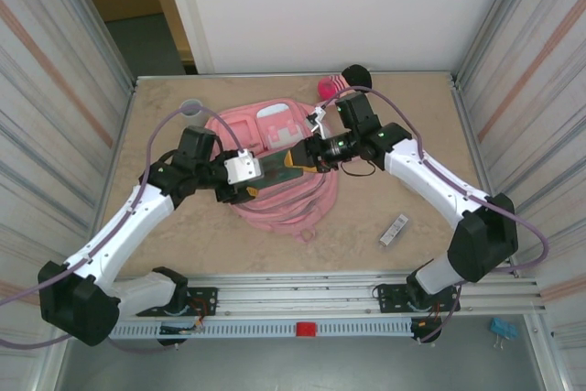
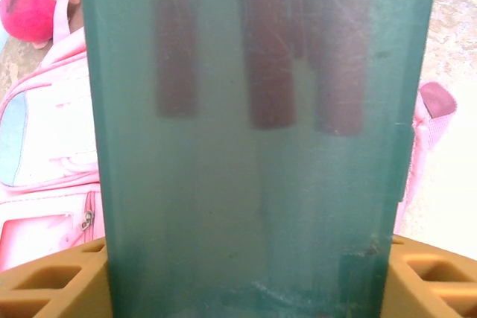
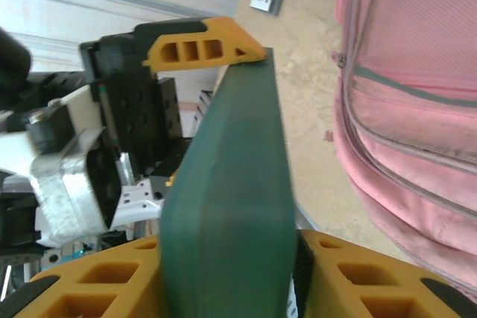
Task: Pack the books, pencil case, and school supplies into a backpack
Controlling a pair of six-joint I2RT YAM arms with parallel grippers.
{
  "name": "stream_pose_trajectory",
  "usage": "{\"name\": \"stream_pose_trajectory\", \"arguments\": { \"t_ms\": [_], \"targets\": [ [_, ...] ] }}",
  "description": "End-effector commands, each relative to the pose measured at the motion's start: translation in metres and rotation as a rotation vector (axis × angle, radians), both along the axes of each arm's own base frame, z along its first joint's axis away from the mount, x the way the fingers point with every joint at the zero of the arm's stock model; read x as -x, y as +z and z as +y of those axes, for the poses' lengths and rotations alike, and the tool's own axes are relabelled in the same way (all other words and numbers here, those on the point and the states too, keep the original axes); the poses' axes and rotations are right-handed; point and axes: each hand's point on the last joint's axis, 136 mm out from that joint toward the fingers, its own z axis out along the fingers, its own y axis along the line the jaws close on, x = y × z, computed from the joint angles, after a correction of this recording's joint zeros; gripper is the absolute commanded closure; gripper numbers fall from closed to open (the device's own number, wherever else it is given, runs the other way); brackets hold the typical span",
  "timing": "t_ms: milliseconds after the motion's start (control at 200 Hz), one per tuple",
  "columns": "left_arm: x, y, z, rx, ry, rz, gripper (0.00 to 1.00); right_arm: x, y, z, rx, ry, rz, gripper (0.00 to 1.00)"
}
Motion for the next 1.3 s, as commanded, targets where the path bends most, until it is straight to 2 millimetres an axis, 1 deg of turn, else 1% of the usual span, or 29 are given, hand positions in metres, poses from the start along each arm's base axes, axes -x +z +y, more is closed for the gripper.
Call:
{"name": "stream_pose_trajectory", "arguments": {
  "t_ms": [0,50,115,200,261,301,381,491,616,722,772,847,957,1012,1067,1122,1153,1188,1223,1253,1293,1298],
  "targets": [
    [-0.002,0.013,-0.007,0.033,-0.013,-0.033,0.42,-0.003,0.004,-0.002,0.029,-0.012,-0.019,0.6],
    [-0.003,0.015,-0.007,0.036,-0.009,-0.038,0.42,-0.003,0.003,-0.003,0.031,-0.016,-0.018,0.66],
    [-0.006,0.016,-0.006,0.032,0.006,-0.045,0.4,-0.006,0.005,-0.008,0.033,-0.037,-0.021,0.72],
    [-0.01,0.014,-0.007,0.009,0.026,-0.055,0.33,-0.012,0.007,-0.021,0.012,-0.084,-0.018,0.76],
    [-0.011,0.012,-0.011,-0.008,0.024,-0.061,0.27,-0.018,0.009,-0.036,-0.017,-0.136,-0.01,0.78],
    [-0.012,0.009,-0.014,-0.02,0.023,-0.06,0.24,-0.024,0.011,-0.05,-0.039,-0.183,-0.008,0.79],
    [-0.015,0.0,-0.024,-0.035,0.028,-0.043,0.21,-0.03,0.012,-0.078,-0.07,-0.268,-0.006,0.8],
    [-0.018,-0.025,-0.04,-0.082,0.024,0.01,0.2,-0.039,0.01,-0.122,-0.098,-0.399,0.008,0.81],
    [-0.032,-0.053,-0.052,-0.143,0.069,0.037,0.21,-0.042,0.006,-0.166,-0.126,-0.528,0.028,0.83],
    [-0.042,-0.069,-0.058,-0.169,0.1,0.057,0.21,-0.04,0.006,-0.193,-0.143,-0.606,0.024,0.83],
    [-0.049,-0.075,-0.059,-0.178,0.126,0.053,0.21,-0.039,0.006,-0.202,-0.144,-0.628,0.021,0.83],
    [-0.057,-0.082,-0.058,-0.191,0.156,0.042,0.22,-0.037,0.005,-0.21,-0.143,-0.648,0.024,0.83],
    [-0.063,-0.092,-0.058,-0.205,0.183,0.048,0.26,-0.035,0.002,-0.213,-0.141,-0.657,0.028,0.84],
    [-0.065,-0.097,-0.056,-0.213,0.203,0.053,0.3,-0.034,0.0,-0.213,-0.138,-0.662,0.03,0.84],
    [-0.066,-0.097,-0.055,-0.213,0.218,0.05,0.4,-0.034,0.0,-0.215,-0.134,-0.671,0.024,0.84],
    [-0.066,-0.089,-0.056,-0.188,0.232,0.043,0.5,-0.034,0.001,-0.219,-0.129,-0.692,0.017,0.84],
    [-0.066,-0.081,-0.057,-0.163,0.239,0.038,0.58,-0.033,-0.001,-0.222,-0.126,-0.707,0.018,0.84],
    [-0.065,-0.071,-0.059,-0.135,0.243,0.033,0.71,-0.033,-0.002,-0.228,-0.123,-0.731,0.019,0.84],
    [-0.065,-0.058,-0.06,-0.102,0.254,0.027,0.82,-0.033,-0.004,-0.234,-0.123,-0.761,0.023,0.83],
    [-0.066,-0.046,-0.06,-0.074,0.272,0.029,0.87,-0.034,-0.007,-0.241,-0.122,-0.789,0.035,0.83],
    [-0.067,-0.029,-0.061,-0.031,0.298,0.028,0.92,-0.035,-0.013,-0.248,-0.125,-0.824,0.061,0.83],
    [-0.067,-0.026,-0.061,-0.024,0.3,0.028,0.93,-0.033,-0.011,-0.248,-0.128,-0.826,0.053,0.83]
  ]
}}
